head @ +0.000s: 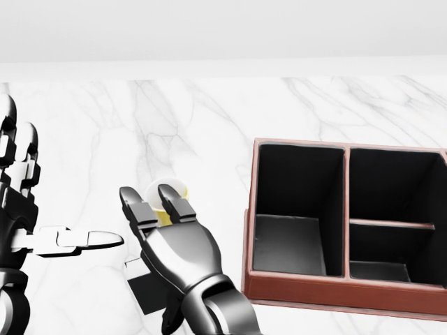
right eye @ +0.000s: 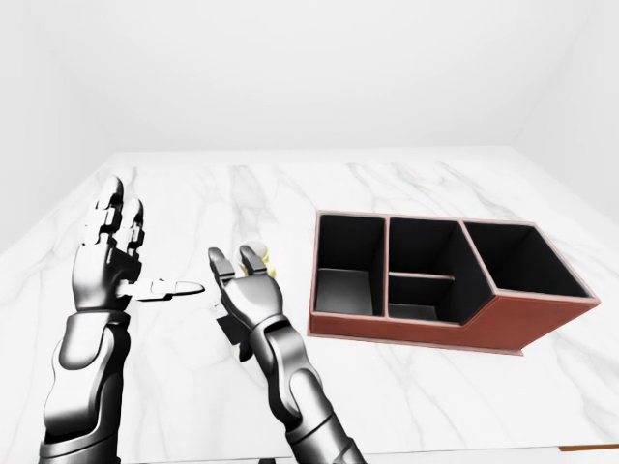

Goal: Pick up the book and place it in the caddy.

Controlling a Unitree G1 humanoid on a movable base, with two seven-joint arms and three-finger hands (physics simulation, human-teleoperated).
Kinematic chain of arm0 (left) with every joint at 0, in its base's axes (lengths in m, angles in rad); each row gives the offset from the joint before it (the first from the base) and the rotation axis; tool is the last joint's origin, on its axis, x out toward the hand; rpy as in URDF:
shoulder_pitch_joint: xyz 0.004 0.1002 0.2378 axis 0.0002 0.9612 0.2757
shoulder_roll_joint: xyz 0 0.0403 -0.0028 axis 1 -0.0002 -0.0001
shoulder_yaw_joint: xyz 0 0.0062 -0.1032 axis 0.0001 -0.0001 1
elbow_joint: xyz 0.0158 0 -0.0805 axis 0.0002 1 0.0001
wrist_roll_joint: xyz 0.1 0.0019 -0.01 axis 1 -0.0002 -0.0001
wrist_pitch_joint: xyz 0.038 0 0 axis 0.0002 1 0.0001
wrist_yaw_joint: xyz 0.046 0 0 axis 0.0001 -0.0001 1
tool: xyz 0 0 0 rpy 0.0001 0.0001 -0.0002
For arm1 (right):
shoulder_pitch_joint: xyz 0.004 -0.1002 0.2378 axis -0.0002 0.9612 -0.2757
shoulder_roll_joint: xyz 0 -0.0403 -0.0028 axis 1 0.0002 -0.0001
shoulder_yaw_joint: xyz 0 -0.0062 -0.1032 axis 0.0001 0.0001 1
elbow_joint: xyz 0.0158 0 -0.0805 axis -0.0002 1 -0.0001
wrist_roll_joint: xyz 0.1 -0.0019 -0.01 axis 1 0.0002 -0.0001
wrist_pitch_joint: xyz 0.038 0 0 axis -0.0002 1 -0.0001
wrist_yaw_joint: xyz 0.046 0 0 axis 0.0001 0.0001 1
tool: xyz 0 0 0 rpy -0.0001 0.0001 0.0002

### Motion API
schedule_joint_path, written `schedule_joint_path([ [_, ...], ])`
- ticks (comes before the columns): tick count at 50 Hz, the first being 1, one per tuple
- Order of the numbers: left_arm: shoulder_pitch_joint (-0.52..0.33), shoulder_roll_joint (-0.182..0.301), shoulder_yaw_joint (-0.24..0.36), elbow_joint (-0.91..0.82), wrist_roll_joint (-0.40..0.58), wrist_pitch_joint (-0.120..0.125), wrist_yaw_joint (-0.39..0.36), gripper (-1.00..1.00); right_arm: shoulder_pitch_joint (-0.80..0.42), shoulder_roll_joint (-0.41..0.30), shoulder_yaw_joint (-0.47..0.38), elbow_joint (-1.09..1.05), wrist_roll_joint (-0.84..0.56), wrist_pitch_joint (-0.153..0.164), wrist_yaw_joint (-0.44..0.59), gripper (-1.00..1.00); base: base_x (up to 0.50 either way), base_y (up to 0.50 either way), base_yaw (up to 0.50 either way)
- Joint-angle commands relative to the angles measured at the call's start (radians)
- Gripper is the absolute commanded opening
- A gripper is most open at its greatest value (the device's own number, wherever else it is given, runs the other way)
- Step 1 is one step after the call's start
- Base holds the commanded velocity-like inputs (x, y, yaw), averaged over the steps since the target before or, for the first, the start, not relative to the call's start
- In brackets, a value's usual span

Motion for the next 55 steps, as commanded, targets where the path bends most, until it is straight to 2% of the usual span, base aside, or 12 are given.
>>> schedule_joint_path([
  [1, 0.003, -0.001, -0.002, 0.013, -0.001, 0.0, -0.001, 1.0, -0.083, 0.055, -0.023, 0.202, -0.038, 0.0, -0.059, 1.0, 0.0, 0.0, 0.0],
  [7, 0.004, 0.0, 0.001, 0.013, -0.003, 0.0, -0.001, 1.0, -0.112, 0.062, -0.039, 0.276, -0.064, 0.0, -0.082, 1.0, 0.0, 0.0, 0.0],
  [33, 0.009, 0.0, 0.007, 0.016, -0.007, 0.0, -0.001, 1.0, -0.054, 0.033, -0.031, 0.379, -0.089, 0.0, -0.097, 1.0, 0.0, 0.0, 0.0],
  [35, 0.007, 0.001, 0.006, 0.015, -0.007, 0.0, -0.002, 1.0, -0.049, 0.03, -0.031, 0.383, -0.088, 0.0, -0.097, 0.74, 0.0, 0.0, 0.0],
  [36, 0.007, 0.001, 0.006, 0.015, -0.007, 0.0, -0.002, 1.0, -0.046, 0.03, -0.031, 0.385, -0.085, 0.0, -0.097, 0.52, 0.0, 0.0, 0.0],
  [38, 0.007, 0.002, 0.006, 0.013, -0.007, 0.0, -0.002, 1.0, -0.049, 0.03, -0.034, 0.397, -0.079, 0.0, -0.099, 0.44, 0.0, 0.0, 0.0],
  [43, 0.005, 0.003, 0.009, 0.01, -0.008, 0.0, -0.002, 1.0, -0.081, 0.026, -0.063, 0.471, -0.05, 0.0, -0.134, -0.16, 0.0, 0.0, 0.0],
  [46, 0.001, 0.004, 0.008, 0.009, -0.007, 0.0, -0.002, 1.0, -0.105, 0.028, -0.076, 0.506, -0.042, 0.0, -0.146, -0.22, 0.0, 0.0, 0.0],
  [48, 0.001, 0.004, 0.008, 0.01, -0.008, 0.0, -0.001, 1.0, -0.121, 0.028, -0.087, 0.533, -0.033, 0.0, -0.157, -0.34, 0.0, 0.0, 0.0],
  [51, 0.0, 0.004, 0.008, 0.008, -0.008, 0.0, -0.001, 1.0, -0.154, 0.026, -0.105, 0.587, -0.021, -0.006, -0.186, -0.97, 0.0, 0.0, 0.0],
  [55, 0.0, 0.005, 0.009, 0.007, -0.009, 0.0, -0.002, 1.0, -0.166, 0.017, -0.121, 0.607, -0.006, -0.021, -0.207, -1.0, 0.0, 0.0, 0.0],
])
